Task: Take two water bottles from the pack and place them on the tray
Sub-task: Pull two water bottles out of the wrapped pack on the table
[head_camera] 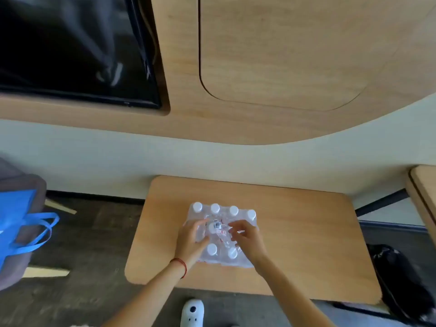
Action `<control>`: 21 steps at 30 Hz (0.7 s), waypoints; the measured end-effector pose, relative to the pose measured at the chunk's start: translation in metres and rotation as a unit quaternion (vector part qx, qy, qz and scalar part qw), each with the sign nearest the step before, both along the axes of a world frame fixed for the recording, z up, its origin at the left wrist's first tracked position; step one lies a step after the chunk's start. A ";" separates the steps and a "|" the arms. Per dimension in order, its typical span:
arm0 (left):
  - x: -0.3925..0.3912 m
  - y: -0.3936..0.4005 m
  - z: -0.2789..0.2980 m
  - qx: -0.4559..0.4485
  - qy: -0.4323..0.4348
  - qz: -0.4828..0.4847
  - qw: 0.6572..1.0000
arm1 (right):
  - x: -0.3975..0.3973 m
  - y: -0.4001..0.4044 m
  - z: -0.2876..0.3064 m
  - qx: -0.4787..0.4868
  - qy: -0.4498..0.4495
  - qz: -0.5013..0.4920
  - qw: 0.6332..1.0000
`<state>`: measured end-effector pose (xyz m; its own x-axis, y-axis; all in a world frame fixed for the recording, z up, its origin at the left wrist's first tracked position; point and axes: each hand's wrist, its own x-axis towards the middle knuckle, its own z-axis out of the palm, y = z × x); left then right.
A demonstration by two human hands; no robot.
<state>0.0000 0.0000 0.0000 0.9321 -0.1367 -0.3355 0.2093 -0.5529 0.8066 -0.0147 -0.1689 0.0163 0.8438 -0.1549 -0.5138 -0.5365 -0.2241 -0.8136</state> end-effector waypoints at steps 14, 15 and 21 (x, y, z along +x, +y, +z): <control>-0.020 -0.004 -0.093 0.249 -0.095 -0.142 0.953 | 0.027 0.031 -0.073 -0.321 -0.043 0.187 0.927; -0.019 -0.002 -0.095 0.251 -0.103 -0.151 0.950 | 0.025 0.021 -0.072 -0.297 -0.061 0.154 0.940; -0.019 0.002 -0.100 0.234 -0.154 -0.142 0.949 | -0.022 -0.056 -0.072 -0.247 -0.066 0.080 0.963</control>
<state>-0.0186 0.0025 -0.1000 0.9435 -0.3009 -0.1387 -0.2085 -0.8646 0.4571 -0.0372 -0.2248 -0.0561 0.9304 -0.2157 -0.2965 -0.3616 -0.6730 -0.6452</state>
